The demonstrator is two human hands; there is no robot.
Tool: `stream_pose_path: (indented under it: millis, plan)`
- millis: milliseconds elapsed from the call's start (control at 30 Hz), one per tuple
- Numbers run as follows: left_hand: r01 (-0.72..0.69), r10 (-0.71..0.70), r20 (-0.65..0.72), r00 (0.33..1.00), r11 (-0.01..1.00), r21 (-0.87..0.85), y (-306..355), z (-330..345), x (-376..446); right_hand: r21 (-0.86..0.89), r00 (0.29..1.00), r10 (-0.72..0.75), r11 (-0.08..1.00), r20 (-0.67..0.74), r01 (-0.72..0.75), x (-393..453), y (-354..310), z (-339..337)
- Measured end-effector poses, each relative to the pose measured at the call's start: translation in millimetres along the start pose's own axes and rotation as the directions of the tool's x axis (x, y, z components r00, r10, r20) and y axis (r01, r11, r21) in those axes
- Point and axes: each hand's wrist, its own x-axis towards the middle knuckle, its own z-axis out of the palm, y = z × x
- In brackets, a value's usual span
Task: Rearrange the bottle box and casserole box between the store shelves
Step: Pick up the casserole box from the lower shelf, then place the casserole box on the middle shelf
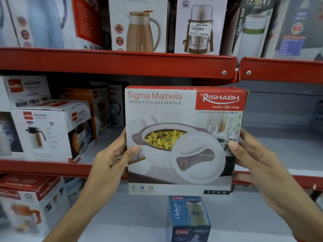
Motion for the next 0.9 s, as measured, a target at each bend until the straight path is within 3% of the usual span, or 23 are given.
stream_pose_path:
  millis: [133, 467, 900]
  plan:
    - [0.006, -0.006, -0.022, 1.000, 1.000, -0.010, -24.8, 3.3, 21.5, -0.008, 0.999, -0.036, 0.999, -0.010, 0.036, 30.0, 16.1, 21.0]
    - [0.050, -0.040, -0.062, 0.997, 0.982, 0.183, -83.8, -24.8, 72.1, 0.039, 1.000, -0.011, 0.999, -0.006, 0.011, 86.5, 63.4, 78.7]
    - [0.075, -0.065, -0.067, 0.996, 0.983, 0.165, -112.5, -26.3, 64.4, 0.006, 1.000, 0.003, 1.000, -0.007, -0.003, 83.7, 85.0, 87.5]
